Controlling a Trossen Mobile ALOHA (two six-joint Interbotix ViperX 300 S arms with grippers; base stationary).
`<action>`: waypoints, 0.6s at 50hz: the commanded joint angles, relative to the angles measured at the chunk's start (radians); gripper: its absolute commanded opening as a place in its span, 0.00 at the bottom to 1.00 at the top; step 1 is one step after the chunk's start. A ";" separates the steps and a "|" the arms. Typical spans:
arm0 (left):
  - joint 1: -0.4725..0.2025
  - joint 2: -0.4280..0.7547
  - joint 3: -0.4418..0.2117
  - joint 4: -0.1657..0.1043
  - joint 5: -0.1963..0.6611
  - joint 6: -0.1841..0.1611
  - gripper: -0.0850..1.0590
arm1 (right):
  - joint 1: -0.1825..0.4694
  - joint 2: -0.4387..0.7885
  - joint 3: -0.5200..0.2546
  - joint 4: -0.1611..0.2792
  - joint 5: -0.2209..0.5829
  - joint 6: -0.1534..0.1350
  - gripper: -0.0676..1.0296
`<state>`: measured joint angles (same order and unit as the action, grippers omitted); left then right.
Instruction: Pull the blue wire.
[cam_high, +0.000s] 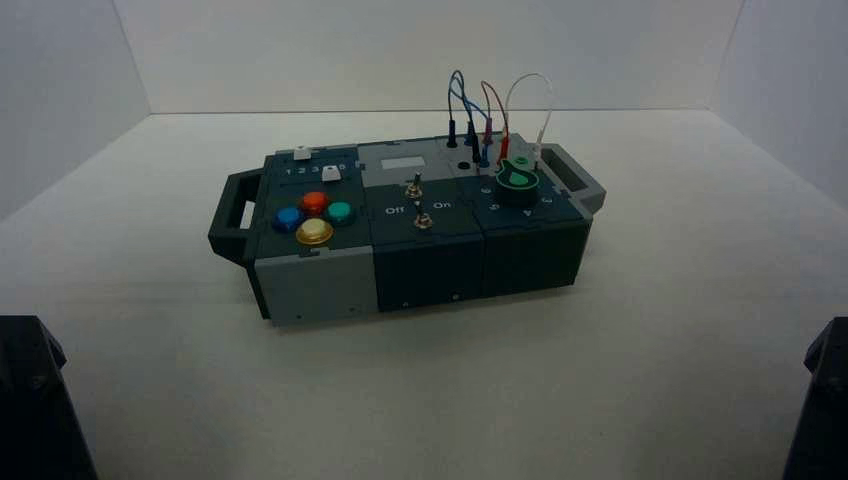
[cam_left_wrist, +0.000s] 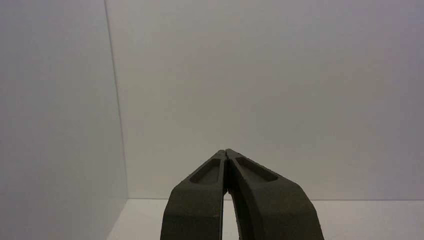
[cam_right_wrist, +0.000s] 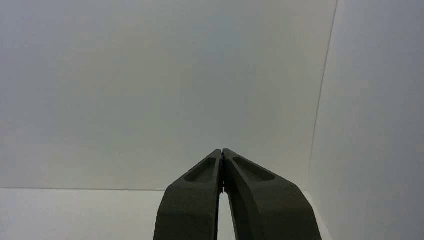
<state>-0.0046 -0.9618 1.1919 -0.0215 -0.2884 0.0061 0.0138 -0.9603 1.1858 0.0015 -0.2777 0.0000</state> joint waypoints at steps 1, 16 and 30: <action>-0.002 0.005 -0.017 0.000 -0.012 0.002 0.05 | 0.002 0.005 -0.015 0.002 -0.012 0.003 0.04; -0.002 0.003 -0.017 0.000 -0.012 0.002 0.05 | 0.002 0.006 -0.014 0.002 -0.012 0.003 0.04; -0.029 0.006 -0.029 0.000 0.025 -0.008 0.05 | 0.015 0.008 -0.044 0.005 0.067 0.017 0.04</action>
<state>-0.0138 -0.9633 1.1904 -0.0199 -0.2761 0.0015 0.0215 -0.9587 1.1858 0.0015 -0.2408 0.0107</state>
